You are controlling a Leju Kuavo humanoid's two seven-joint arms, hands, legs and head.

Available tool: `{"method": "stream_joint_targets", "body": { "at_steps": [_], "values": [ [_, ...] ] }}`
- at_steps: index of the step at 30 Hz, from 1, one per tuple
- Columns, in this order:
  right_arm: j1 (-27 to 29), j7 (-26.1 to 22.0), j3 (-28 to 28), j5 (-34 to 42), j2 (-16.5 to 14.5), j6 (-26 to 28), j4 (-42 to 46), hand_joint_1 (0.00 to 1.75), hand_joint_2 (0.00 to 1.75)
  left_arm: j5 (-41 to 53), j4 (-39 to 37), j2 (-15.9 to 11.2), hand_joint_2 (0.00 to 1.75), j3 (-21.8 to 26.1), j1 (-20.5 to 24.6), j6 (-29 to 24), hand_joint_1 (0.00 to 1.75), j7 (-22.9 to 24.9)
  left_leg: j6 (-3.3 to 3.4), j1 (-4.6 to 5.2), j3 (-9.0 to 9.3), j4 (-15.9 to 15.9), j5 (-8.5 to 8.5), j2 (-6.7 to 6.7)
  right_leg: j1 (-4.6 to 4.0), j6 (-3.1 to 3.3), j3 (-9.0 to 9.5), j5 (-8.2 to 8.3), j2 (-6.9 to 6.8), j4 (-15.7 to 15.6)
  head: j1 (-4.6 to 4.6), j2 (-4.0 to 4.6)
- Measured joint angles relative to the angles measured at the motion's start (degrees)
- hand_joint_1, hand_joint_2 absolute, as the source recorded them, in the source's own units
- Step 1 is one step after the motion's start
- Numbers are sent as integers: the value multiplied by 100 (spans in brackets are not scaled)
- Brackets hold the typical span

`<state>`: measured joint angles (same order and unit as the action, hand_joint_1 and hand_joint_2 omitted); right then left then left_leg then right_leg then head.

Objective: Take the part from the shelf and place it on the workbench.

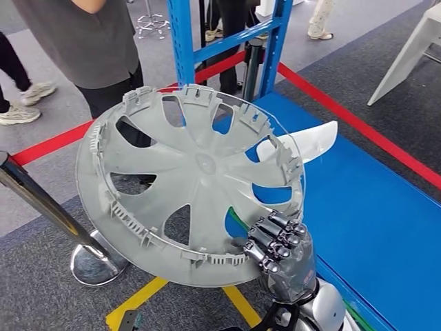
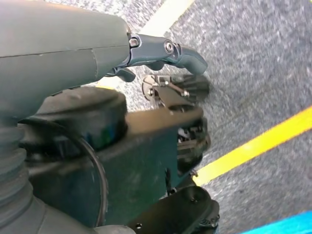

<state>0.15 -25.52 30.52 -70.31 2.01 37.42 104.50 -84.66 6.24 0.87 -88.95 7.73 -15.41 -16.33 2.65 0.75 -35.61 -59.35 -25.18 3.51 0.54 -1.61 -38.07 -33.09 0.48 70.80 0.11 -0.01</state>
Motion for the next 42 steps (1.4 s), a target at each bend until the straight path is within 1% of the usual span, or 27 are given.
{"method": "stream_joint_targets", "body": {
  "at_steps": [2,4,6,7,9,11,13,14,15,17,19,20,22,24,26,27,28,29,30,31,33,35,36,37,39,41,42],
  "values": [
    [4,-40,-14,21,0,1,3,175,175,28,1,9,175,-4,7,-4,0,-1,-5,5,13,-7,-3,155,-7,73,293,426,247,-760,3,-1],
    [14,-87,-37,43,-2,0,13,175,175,58,0,23,175,-6,17,-7,0,-4,-47,-15,-22,-14,10,287,-11,92,482,536,424,-1160,-3,-1],
    [23,-144,-63,75,-6,0,27,175,175,73,-1,30,175,-7,8,-13,0,-8,-118,-39,-57,-7,33,404,-14,86,548,522,348,-1241,-8,-1],
    [27,-178,-79,93,-11,1,31,175,175,73,-1,30,175,-8,0,-18,0,-9,-151,-38,-69,-28,15,368,-9,97,575,535,282,-1275,-5,-1],
    [47,-242,-120,122,-30,0,41,175,175,69,-1,26,175,-10,7,-32,0,-9,-215,-21,-195,-321,-175,107,10,133,646,552,126,-1346,15,-1],
    [73,-282,-160,133,-46,0,52,175,175,58,-1,26,175,-11,28,-40,0,-13,-276,-44,-521,-1019,-516,-181,2,163,689,532,-46,-1362,32,-1],
    [91,-298,-183,139,-52,0,57,175,175,50,-1,24,175,-11,38,-43,0,-18,-327,-92,-768,-1534,-665,-265,1,166,715,501,-212,-1360,33,-1],
    [96,-301,-190,143,-54,-1,59,175,175,49,-1,20,175,-12,37,-44,0,-19,-346,-114,-752,-1511,-590,-288,3,158,730,484,-285,-1358,33,-1],
    [100,-302,-195,145,-55,-1,60,175,175,48,-1,14,175,-12,36,-45,0,-20,-358,-130,-619,-1259,-422,-333,6,141,753,464,-354,-1356,34,-1],
    [106,-308,-209,149,-61,0,67,175,175,43,-1,9,175,-14,39,-47,0,-25,-362,-115,-221,-507,-104,-591,-6,85,803,409,-481,-1342,38,-1],
    [111,-315,-227,148,-66,1,77,175,175,18,-1,13,175,-16,56,-49,0,-37,-291,-69,-11,-83,-25,-797,-42,25,831,353,-592,-1325,34,-1],
    [112,-316,-234,147,-66,2,81,175,175,0,-1,13,175,-16,58,-51,0,-42,-244,-41,-7,-55,-55,-794,-58,0,841,333,-653,-1323,28,-1],
    [111,-315,-241,146,-66,1,90,175,175,-24,-1,5,175,-16,41,-56,0,-48,-151,-43,-16,-29,-53,-655,-47,-53,864,277,-718,-1315,11,-1],
    [121,-314,-254,144,-66,1,101,175,175,-29,-2,-1,175,-16,35,-61,0,-47,-72,-61,-5,-7,-42,-515,-15,-99,755,81,-482,-1056,-7,-1],
    [141,-313,-271,142,-66,2,109,175,175,-28,-3,-1,175,-16,49,-63,0,-48,-21,-68,-2,-3,-42,-369,4,-110,387,-264,-167,-332,-34,-1],
    [151,-312,-277,143,-66,1,111,175,175,-27,-3,1,175,-16,53,-63,0,-48,-10,-64,-1,-4,-45,-291,4,-110,165,-396,-100,64,-42,-1],
    [159,-310,-279,144,-66,1,111,175,175,-27,-3,1,175,-16,52,-63,0,-48,-6,-59,2,-5,-47,-210,3,-106,-8,-433,-70,329,-42,-1],
    [165,-307,-280,147,-66,1,111,175,175,-27,-3,0,175,-16,50,-63,0,-47,-5,-55,7,-7,-48,-126,3,-98,-90,-352,-57,383,-41,-1],
    [170,-304,-281,151,-66,1,111,175,175,-27,-3,-1,175,-16,49,-63,0,-46,-5,-54,15,-8,-49,-41,4,-84,-55,-162,-39,201,-40,-1],
    [173,-301,-281,155,-66,1,111,175,175,-27,-3,1,175,-16,50,-63,0,-46,-9,-56,26,-10,-52,46,8,-68,72,96,22,-165,-42,-1],
    [176,-298,-282,160,-66,2,112,175,175,-28,-3,3,175,-16,57,-63,0,-46,-37,-54,20,-25,-54,203,32,-42,378,436,284,-897,-42,-1],
    [178,-298,-283,161,-66,1,115,175,175,-28,-3,3,175,-16,55,-63,0,-46,-99,-69,-27,-28,-31,329,41,-37,523,477,436,-1192,-42,-1],
    [178,-297,-283,160,-66,1,117,175,175,-27,-3,2,175,-16,44,-62,0,-47,-133,-82,-48,-20,-13,389,37,-33,550,473,394,-1229,-43,-1],
    [177,-297,-283,157,-66,1,120,175,175,-27,-3,1,175,-16,30,-61,0,-48,-165,-90,-61,-19,-12,394,38,-14,563,483,329,-1244,-42,-1],
    [182,-296,-284,148,-67,1,129,175,175,-19,-3,1,175,-17,17,-58,0,-48,-220,-71,-133,-192,-138,175,46,42,615,498,177,-1296,-26,-1],
    [186,-300,-285,138,-66,1,138,175,175,-3,-3,2,175,-19,31,-55,0,-48,-270,-64,-400,-798,-470,-149,35,95,658,486,0,-1319,-8,-1],
    [186,-302,-287,136,-66,0,140,175,175,4,-3,4,175,-19,36,-54,0,-48,-290,-76,-571,-1175,-635,-223,26,111,667,473,-88,-1318,-4,-1]
  ]
}}
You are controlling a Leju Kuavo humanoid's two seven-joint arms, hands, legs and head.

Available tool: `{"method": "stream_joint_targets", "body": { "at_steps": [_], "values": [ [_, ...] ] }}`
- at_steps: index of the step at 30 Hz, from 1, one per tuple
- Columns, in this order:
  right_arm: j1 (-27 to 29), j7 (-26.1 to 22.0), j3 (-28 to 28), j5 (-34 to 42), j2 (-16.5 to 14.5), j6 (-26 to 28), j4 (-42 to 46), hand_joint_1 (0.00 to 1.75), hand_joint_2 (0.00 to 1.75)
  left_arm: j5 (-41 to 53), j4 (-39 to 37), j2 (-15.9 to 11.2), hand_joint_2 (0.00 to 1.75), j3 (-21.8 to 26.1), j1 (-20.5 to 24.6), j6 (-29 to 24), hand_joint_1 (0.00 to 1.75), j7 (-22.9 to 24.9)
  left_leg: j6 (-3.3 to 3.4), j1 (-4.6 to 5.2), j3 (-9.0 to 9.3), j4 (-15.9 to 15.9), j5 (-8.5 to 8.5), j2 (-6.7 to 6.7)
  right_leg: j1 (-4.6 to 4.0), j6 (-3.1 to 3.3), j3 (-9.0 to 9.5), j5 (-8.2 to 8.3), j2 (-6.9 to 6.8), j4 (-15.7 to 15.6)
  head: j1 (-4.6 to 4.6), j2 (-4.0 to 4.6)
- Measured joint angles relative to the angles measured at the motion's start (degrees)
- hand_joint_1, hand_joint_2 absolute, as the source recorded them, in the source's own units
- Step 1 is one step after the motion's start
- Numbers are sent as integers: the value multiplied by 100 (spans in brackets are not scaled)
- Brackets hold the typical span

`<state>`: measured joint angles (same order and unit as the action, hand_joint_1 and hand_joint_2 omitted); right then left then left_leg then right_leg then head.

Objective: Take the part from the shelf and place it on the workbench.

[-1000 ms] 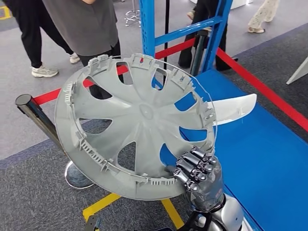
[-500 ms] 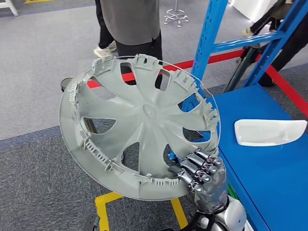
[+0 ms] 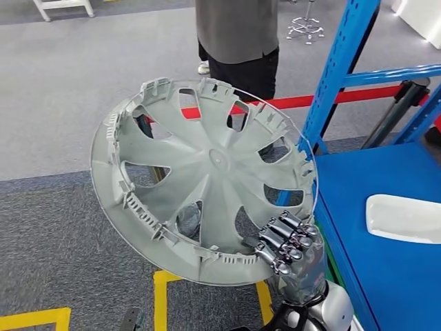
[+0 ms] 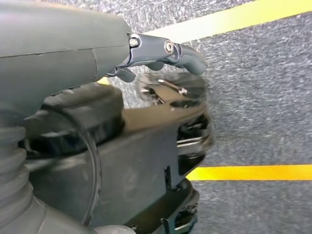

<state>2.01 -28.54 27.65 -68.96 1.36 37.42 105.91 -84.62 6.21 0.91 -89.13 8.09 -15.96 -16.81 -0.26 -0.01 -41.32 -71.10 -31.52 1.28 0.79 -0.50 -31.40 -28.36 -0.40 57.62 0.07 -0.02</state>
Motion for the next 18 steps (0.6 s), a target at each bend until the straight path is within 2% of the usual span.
{"method": "stream_joint_targets", "body": {
  "at_steps": [1,2,3,4,6,7,8,10,11,12,13,14,15,16,17,18],
  "values": [
    [0,-3,-1,-2,0,0,1,175,175,4,0,1,175,0,2,1,0,0,-17,-13,-130,-293,-95,-36,-6,9,10,-13,-89,2,1,0],
    [0,-4,-2,-2,0,0,1,175,175,8,0,0,175,0,0,1,0,0,-28,-24,-167,-396,-84,-53,-9,10,21,-26,-170,2,1,0],
    [0,-5,-3,-2,-1,0,1,175,175,9,0,-2,175,-1,-2,1,0,0,-32,-30,-98,-283,27,-72,-11,4,37,-41,-245,3,2,0],
    [-1,-5,-3,-2,-1,0,2,175,175,9,0,-4,175,-1,-4,1,0,0,-27,-33,75,31,214,-120,-11,-7,62,-60,-319,3,3,0],
    [-4,-13,-3,-1,-2,-1,4,175,175,10,0,-4,175,-2,2,1,0,-1,9,6,468,769,482,-370,-32,-51,109,-109,-445,12,3,-1],
    [-7,-22,-6,1,-2,0,8,175,175,10,0,-2,175,-2,10,1,0,-1,41,31,585,1006,529,-474,-50,-78,123,-131,-508,18,0,-1],
    [-13,-34,-8,3,-2,0,11,175,175,11,0,-2,175,-2,16,2,0,-2,74,58,627,1108,514,-531,-68,-105,133,-150,-568,20,-3,-1],
    [-29,-55,-12,6,-2,1,17,175,175,12,0,-6,175,-3,8,1,0,-4,143,65,620,1145,505,-428,-78,-156,152,-189,-687,12,-7,-1],
    [-39,-62,-13,7,-1,1,19,175,175,14,0,-10,175,-3,-1,0,0,-4,174,54,625,1160,511,-359,-69,-185,147,-238,-637,41,-11,0],
    [-46,-66,-14,7,-1,1,20,175,175,16,-1,-13,175,-4,-4,0,0,-4,209,39,631,1176,520,-292,-54,-209,98,-332,-513,161,-20,0],
    [-48,-69,-16,8,0,2,22,175,175,21,-1,-12,175,-4,5,0,0,-4,242,22,639,1188,529,-224,-40,-229,-18,-475,-342,408,-36,0],
    [-51,-70,-18,9,0,2,22,175,175,27,-1,-9,175,-4,15,1,0,-4,265,16,639,1188,529,-157,-29,-240,-194,-646,-156,769,-51,0],
    [-50,-71,-20,10,0,2,22,175,175,34,-1,-5,175,-4,25,2,0,-4,281,15,640,1187,528,-86,-23,-246,-411,-805,-50,1185,-61,-1],
    [-49,-71,-20,11,0,2,21,175,175,39,-1,-2,175,-4,28,3,0,-4,288,15,643,1186,526,-9,-22,-251,-611,-892,-1,1524,-66,-1],
    [-50,-68,-20,11,0,1,20,175,175,43,-1,-2,175,-4,25,4,0,-4,291,16,648,1185,524,71,-21,-251,-739,-869,20,1684,-66,-1],
    [-50,-66,-20,11,0,1,20,175,175,44,-2,-3,175,-4,22,4,0,-4,291,15,657,1184,522,153,-20,-248,-768,-739,32,1634,-66,-1]
  ]
}}
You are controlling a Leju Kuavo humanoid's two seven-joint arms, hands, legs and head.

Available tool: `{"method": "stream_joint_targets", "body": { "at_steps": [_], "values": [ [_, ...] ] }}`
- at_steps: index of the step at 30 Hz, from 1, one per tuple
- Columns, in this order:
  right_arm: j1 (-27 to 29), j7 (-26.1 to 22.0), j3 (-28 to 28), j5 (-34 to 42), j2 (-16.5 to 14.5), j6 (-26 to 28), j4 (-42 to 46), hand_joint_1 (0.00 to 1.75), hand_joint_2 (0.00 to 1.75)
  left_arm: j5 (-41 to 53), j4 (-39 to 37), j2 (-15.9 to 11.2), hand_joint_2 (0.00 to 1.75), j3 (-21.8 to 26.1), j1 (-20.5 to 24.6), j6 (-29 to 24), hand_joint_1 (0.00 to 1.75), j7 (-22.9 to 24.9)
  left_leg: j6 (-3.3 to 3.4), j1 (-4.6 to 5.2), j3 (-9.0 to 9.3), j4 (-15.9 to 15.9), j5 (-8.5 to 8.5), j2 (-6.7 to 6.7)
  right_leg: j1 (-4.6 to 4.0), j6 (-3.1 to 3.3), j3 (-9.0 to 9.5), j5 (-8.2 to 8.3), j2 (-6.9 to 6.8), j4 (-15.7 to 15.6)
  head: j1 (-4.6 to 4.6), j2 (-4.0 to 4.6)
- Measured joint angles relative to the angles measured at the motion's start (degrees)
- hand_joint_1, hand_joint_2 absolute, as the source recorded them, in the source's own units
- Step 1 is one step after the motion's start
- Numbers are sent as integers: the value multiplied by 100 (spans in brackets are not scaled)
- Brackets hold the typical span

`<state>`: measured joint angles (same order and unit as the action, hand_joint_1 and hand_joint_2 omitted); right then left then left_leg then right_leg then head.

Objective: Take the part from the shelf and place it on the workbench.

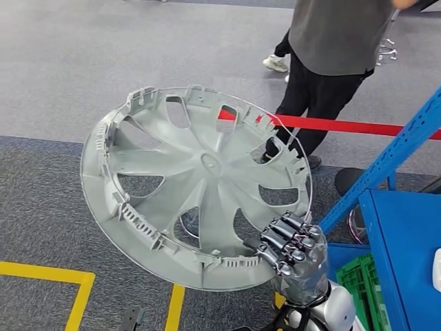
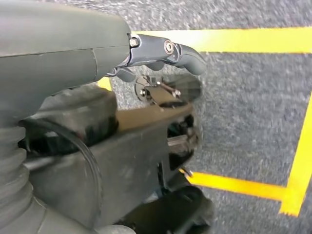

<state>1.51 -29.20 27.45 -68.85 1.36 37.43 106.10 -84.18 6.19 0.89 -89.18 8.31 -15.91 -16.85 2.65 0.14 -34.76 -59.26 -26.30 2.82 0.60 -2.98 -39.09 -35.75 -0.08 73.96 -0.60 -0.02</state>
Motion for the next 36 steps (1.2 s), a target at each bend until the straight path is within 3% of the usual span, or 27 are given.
{"method": "stream_joint_targets", "body": {
  "at_steps": [1,3,5,6,7,8,9,11,12,14,15,16,17,19,21,23,25,27,29,30,32,33,34,36],
  "values": [
    [-3,4,0,-1,1,-1,0,175,175,-1,-1,2,175,0,-2,0,0,0,-5,-3,12,-2,-3,87,5,8,83,230,33,-280,0,0],
    [-15,15,1,-3,3,0,-1,175,175,-6,0,6,175,0,3,1,0,0,-32,-6,16,-18,-15,247,41,23,387,649,309,-1036,0,0],
    [-32,37,6,4,7,1,13,175,175,-25,0,8,175,0,4,5,0,2,-96,-23,-40,-37,-2,389,68,36,586,756,569,-1465,2,0],
    [-39,48,12,9,8,0,21,175,175,-35,0,7,175,0,-3,8,0,3,-136,-35,-70,-36,17,456,67,48,620,731,590,-1507,0,0],
    [-45,57,18,14,7,0,30,175,175,-43,0,5,175,0,-15,10,0,4,-177,-50,-90,-26,34,525,64,68,635,724,520,-1540,1,0],
    [-47,61,25,16,7,-1,32,175,175,-46,0,5,175,-1,-26,11,0,4,-210,-48,-102,-37,22,490,64,95,653,733,441,-1562,3,0],
    [-47,63,29,17,7,-1,32,175,175,-50,0,5,175,-2,-31,11,0,4,-237,-37,-135,-112,-35,367,66,129,679,739,353,-1589,13,0],
    [-45,68,33,18,7,-1,32,175,175,-54,0,5,175,-4,-17,11,0,4,-284,-20,-358,-617,-327,-13,52,192,726,735,146,-1625,37,1],
    [-46,69,33,17,7,-1,32,175,175,-54,0,5,175,-4,-9,11,0,4,-305,-25,-533,-1002,-508,-136,38,215,738,723,44,-1627,47,1],
    [-47,71,33,17,7,-1,32,175,175,-55,0,5,175,-5,-8,11,0,4,-330,-40,-785,-1564,-691,-206,21,232,752,702,-148,-1625,48,1],
    [-47,73,33,16,7,-1,32,175,175,-57,0,3,175,-5,-14,11,0,4,-333,-43,-770,-1558,-627,-217,16,233,761,692,-229,-1624,47,0],
    [-47,76,33,14,7,-1,32,175,175,-60,0,0,175,-7,-22,11,0,4,-325,-42,-640,-1326,-467,-245,12,228,776,680,-301,-1624,48,0],
    [-47,78,33,10,7,-1,32,175,175,-62,0,-3,175,-8,-28,11,0,4,-306,-35,-430,-939,-264,-319,7,220,800,664,-367,-1624,48,0],
    [-45,83,33,2,7,-1,34,175,175,-64,0,-3,175,-9,-24,11,0,4,-247,20,-59,-253,-45,-550,-22,186,839,627,-486,-1619,48,1],
    [-45,87,33,-7,7,-1,39,175,175,-66,-1,0,175,-9,-19,11,0,3,-190,71,31,-37,-59,-637,-50,145,851,602,-603,-1615,38,1],
    [-48,89,32,-14,7,0,50,175,175,-69,-1,-1,175,-10,-48,10,0,4,-127,60,26,7,-46,-519,-47,90,866,560,-667,-1610,32,0],
    [-45,89,29,-24,7,0,62,175,175,-72,-1,-1,175,-13,-65,8,0,4,-59,23,48,47,-23,-399,-22,36,777,387,-432,-1391,15,0],
    [-35,89,26,-31,7,-1,66,175,175,-70,-1,9,175,-14,-52,10,0,5,-15,3,53,57,-12,-276,0,5,439,56,-112,-708,-15,0],
    [-23,89,24,-31,7,-1,64,175,175,-69,-1,19,175,-15,-48,13,0,10,-2,2,53,55,-11,-137,4,-17,72,-133,-19,-49,-25,0],
    [-19,89,24,-31,7,0,64,175,175,-69,-1,21,175,-16,-51,13,0,13,-3,0,56,52,-11,-61,7,-22,3,-67,-9,15,-25,0],
    [-17,89,24,-31,7,-1,64,175,175,-68,-1,25,175,-19,-54,14,0,17,-12,-10,72,44,-16,99,24,-22,184,346,51,-499,-24,0],
    [-19,87,23,-31,7,0,64,175,175,-68,-1,28,175,-19,-53,14,0,17,-28,-19,74,38,-22,177,47,-21,346,534,188,-874,-25,0],
    [-17,85,22,-31,5,0,68,175,175,-67,-1,31,175,-20,-45,15,0,19,-54,-17,56,10,-28,252,78,-16,507,655,367,-1215,-24,0],
    [-10,79,18,-31,3,0,77,175,175,-64,-1,31,175,-22,-32,15,0,21,-130,-33,-20,-23,-14,394,108,19,651,670,626,-1500,-23,0]
  ]
}}
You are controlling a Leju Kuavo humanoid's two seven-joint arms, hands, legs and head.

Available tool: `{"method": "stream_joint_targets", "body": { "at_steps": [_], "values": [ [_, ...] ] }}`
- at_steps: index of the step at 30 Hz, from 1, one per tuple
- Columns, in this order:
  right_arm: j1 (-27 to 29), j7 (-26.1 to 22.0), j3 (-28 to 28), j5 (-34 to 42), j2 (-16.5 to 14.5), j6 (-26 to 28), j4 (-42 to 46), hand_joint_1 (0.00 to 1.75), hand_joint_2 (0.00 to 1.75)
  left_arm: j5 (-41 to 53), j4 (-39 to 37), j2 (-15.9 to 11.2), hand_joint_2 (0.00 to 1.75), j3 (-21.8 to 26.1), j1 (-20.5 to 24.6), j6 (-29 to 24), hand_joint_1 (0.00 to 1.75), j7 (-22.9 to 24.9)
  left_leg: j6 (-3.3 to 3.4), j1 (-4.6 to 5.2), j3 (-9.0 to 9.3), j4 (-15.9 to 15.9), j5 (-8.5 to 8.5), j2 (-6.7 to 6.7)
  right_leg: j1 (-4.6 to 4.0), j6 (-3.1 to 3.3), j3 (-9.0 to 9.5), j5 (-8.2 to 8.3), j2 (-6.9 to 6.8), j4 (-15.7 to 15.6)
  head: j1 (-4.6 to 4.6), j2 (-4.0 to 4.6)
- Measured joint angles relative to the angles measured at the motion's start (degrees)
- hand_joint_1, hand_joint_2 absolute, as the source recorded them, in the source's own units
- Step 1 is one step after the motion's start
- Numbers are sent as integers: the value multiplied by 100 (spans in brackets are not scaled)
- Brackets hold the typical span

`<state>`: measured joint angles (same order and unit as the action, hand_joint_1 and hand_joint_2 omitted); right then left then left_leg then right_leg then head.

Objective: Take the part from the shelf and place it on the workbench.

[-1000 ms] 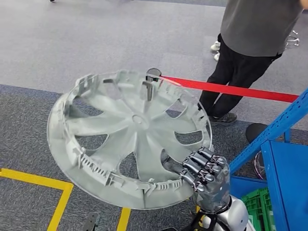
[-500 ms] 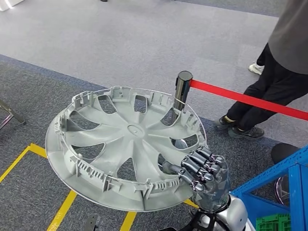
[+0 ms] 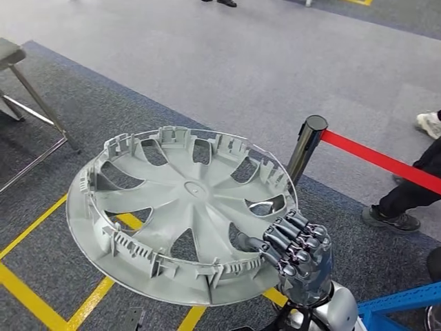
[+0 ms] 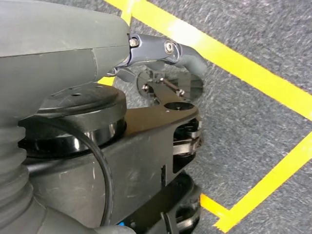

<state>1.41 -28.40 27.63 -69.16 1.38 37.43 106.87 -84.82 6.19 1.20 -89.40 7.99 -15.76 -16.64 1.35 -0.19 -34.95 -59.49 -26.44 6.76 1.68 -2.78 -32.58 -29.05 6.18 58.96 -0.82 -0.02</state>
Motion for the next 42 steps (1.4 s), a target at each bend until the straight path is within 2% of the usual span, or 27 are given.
{"method": "stream_joint_targets", "body": {
  "at_steps": [2,4,6,8,9,10,11,13,15,17,18,20,22,23,24,25,27,28,29,31,33,34,35,37,39,40,42],
  "values": [
    [2,-10,-8,0,-4,0,9,175,175,4,0,-5,175,-3,-8,-1,0,1,-71,-23,-60,-12,19,109,-8,65,28,-16,-84,-34,3,0],
    [-3,-26,-15,1,-8,0,13,175,175,8,0,-7,175,-4,-20,-1,0,1,-129,-6,-138,-187,-103,-120,-8,140,70,-18,-264,-67,31,0],
    [-4,-39,-21,4,-11,0,15,175,175,12,0,-3,175,-5,-10,-2,0,1,-176,7,-392,-772,-429,-482,-27,207,110,-38,-469,-80,61,0],
    [5,-43,-27,8,-11,-1,16,175,175,13,0,-4,175,-6,-1,-2,0,1,-202,-9,-692,-1447,-700,-588,-50,238,136,-67,-671,-78,67,0],
    [11,-43,-29,11,-11,-1,16,175,175,13,0,-7,175,-6,-3,-2,0,1,-207,-13,-742,-1576,-700,-599,-55,241,149,-83,-763,-77,68,0],
    [16,-43,-30,14,-12,-1,16,175,175,13,0,-11,175,-6,-7,-2,0,1,-204,-14,-684,-1477,-584,-614,-58,238,169,-100,-842,-76,69,0],
    [17,-44,-31,17,-13,-1,16,175,175,13,0,-15,175,-7,-11,-2,0,1,-189,-10,-525,-1171,-381,-659,-62,231,199,-123,-915,-76,69,0],
    [10,-49,-32,18,-15,0,16,175,175,18,0,-19,175,-8,-13,-2,0,1,-131,38,-155,-457,-69,-894,-83,193,264,-179,-1042,-74,69,1],
    [8,-54,-36,19,-16,0,17,175,175,25,0,-18,175,-8,2,-2,0,1,-62,97,10,-111,-51,-1052,-114,137,292,-224,-1164,-71,66,1],
    [1,-58,-39,20,-17,0,18,175,175,26,0,-22,175,-8,-8,-3,0,1,-8,107,18,-44,-92,-960,-129,86,320,-245,-1294,-91,67,0],
    [-3,-60,-40,20,-18,0,20,175,175,27,0,-23,175,-9,-28,-4,0,1,15,93,32,-19,-84,-896,-125,60,331,-276,-1287,-87,65,0],
    [-4,-64,-50,15,-18,0,27,175,175,30,0,-25,175,-9,-42,-6,0,1,72,50,79,42,-67,-779,-107,15,227,-457,-1043,168,46,0],
    [4,-70,-64,14,-18,0,32,175,175,32,0,-12,175,-9,-26,-3,0,1,110,26,97,56,-66,-660,-95,-11,-152,-775,-730,883,17,0],
    [9,-72,-69,17,-18,1,31,175,175,33,0,-3,175,-9,-20,-2,0,1,118,23,99,55,-69,-595,-93,-23,-371,-889,-668,1259,7,0],
    [15,-74,-73,22,-18,0,31,175,175,34,0,4,175,-9,-20,-2,0,1,122,21,106,54,-73,-523,-93,-31,-537,-907,-643,1499,7,0],
    [19,-75,-75,26,-18,0,31,175,175,36,0,8,175,-9,-23,-2,0,1,121,18,116,52,-77,-448,-90,-36,-603,-806,-632,1523,7,0],
    [26,-74,-78,29,-18,0,32,175,175,43,0,14,175,-9,-23,-2,0,1,98,-1,145,39,-96,-284,-67,-46,-438,-339,-557,968,7,0],
    [27,-73,-80,29,-18,1,32,175,175,45,0,15,175,-9,-17,-2,0,1,73,-4,145,21,-111,-205,-45,-52,-296,-149,-424,606,3,0],
    [26,-73,-83,31,-18,0,36,175,175,49,0,16,175,-9,-9,-2,0,1,42,-8,128,-6,-123,-126,-22,-45,-152,-50,-302,288,0,0],
    [32,-72,-89,37,-18,0,44,175,175,58,0,15,175,-9,-3,-2,0,0,-32,-18,61,-37,-112,5,-11,-3,-20,-64,-158,47,-2,0],
    [36,-68,-92,39,-18,0,49,175,175,64,-1,7,175,-9,-25,-2,0,0,-94,-38,23,-34,-92,96,-14,67,14,-66,-268,19,1,0],
    [35,-66,-92,39,-18,-1,49,175,175,63,-1,4,175,-9,-36,-2,0,0,-120,-32,-1,-81,-126,30,-9,104,30,-61,-336,6,9,0],
    [35,-64,-92,37,-18,0,49,175,175,64,-2,2,175,-9,-38,-2,0,-1,-149,-24,-68,-226,-215,-107,-3,141,48,-59,-417,-10,31,0],
    [38,-60,-94,34,-18,-1,49,175,175,65,-2,4,175,-10,-20,-3,0,-1,-200,-12,-365,-867,-538,-471,-19,199,75,-73,-590,-24,69,0],
    [43,-57,-96,33,-18,-1,49,175,175,65,-2,1,175,-10,-5,-3,0,-2,-219,-19,-682,-1537,-777,-607,-46,225,88,-93,-766,-24,79,0],
    [43,-55,-96,33,-18,-1,49,175,175,65,-2,-2,175,-10,-4,-3,0,-2,-211,-19,-720,-1624,-746,-619,-56,230,99,-103,-847,-24,81,0],
    [41,-48,-96,32,-18,-1,49,175,175,65,-2,-11,175,-10,-8,-2,0,-3,-157,-4,-472,-1146,-392,-677,-79,232,143,-133,-992,-25,81,0]
  ]
}}
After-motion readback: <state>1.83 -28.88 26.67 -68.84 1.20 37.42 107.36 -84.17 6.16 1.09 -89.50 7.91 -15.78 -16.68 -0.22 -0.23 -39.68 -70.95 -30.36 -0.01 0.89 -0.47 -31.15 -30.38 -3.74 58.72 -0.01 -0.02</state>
